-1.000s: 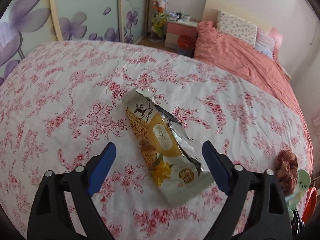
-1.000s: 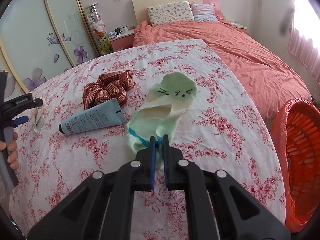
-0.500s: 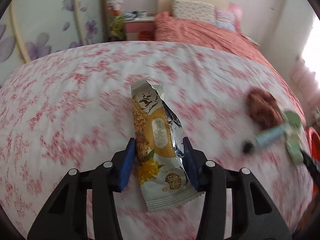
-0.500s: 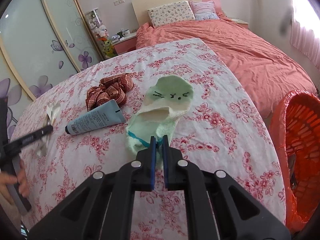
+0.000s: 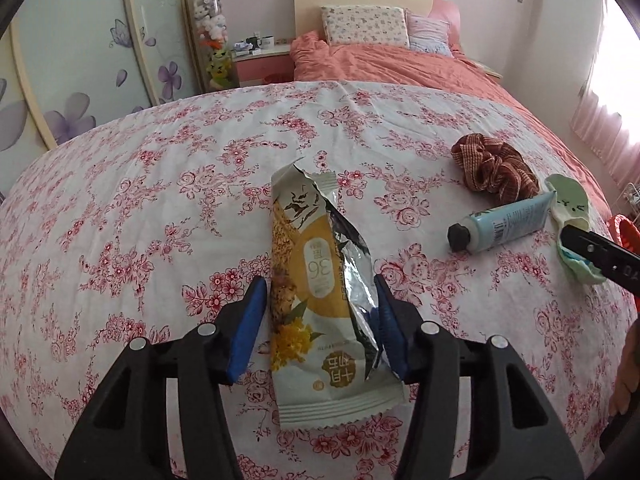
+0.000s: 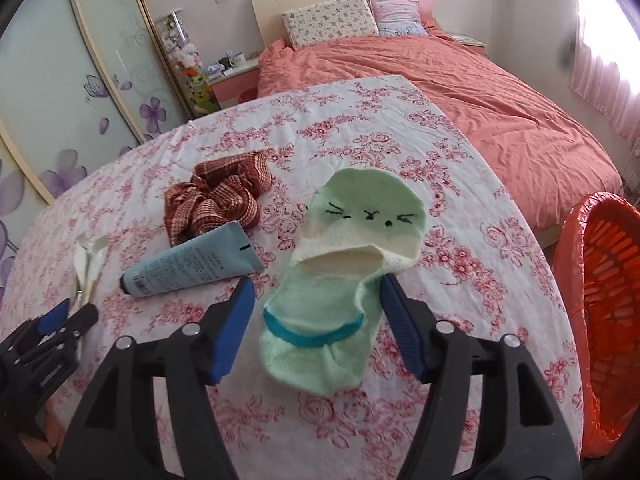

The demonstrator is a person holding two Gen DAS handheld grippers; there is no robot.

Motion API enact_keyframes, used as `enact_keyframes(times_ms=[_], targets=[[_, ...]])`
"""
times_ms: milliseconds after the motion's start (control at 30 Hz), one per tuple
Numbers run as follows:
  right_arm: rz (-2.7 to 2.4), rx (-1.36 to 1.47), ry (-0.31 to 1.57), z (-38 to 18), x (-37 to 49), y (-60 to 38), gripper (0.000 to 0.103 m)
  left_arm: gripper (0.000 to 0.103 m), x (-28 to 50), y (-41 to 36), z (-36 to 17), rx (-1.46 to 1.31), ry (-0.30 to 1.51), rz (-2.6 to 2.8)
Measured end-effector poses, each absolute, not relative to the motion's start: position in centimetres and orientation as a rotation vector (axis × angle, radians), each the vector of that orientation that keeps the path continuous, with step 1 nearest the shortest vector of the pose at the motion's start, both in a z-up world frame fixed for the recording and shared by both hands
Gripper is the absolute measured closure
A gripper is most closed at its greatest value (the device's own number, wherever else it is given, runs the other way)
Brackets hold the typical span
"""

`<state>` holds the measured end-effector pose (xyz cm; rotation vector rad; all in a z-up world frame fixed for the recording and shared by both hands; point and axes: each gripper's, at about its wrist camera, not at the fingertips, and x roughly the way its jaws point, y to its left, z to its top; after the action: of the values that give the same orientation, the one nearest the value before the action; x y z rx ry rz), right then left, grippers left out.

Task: Collect trash
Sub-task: 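Lift the snack wrapper with the left gripper while the right lifts the green sock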

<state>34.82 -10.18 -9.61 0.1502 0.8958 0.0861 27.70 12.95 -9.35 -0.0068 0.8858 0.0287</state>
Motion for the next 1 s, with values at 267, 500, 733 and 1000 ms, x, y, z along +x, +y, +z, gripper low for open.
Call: enact_keyframes(times_ms=[267, 500, 733, 1000], targets=[[0.018, 0.09, 0.874, -9.9, 34.6, -10.7, 0.096, 0.047, 27.7, 12.9, -9.4, -0.008, 0.887, 0.027], [0.077, 0.123, 0.879, -9.9, 31.8, -13.2, 0.098, 0.046, 27.8, 12.9, -9.4, -0.018, 0.886, 0.018], [0.075, 0.075, 0.878, -10.0, 30.6, -12.4, 0.097, 0.046, 27.7, 13.3, -9.3, -0.055, 0.878, 0.004], [0.069, 0.071, 0.88, -9.9, 30.6, -12.3, 0.097, 0.046, 27.4, 14.7, -9.2, -0.154, 0.858, -0.003]])
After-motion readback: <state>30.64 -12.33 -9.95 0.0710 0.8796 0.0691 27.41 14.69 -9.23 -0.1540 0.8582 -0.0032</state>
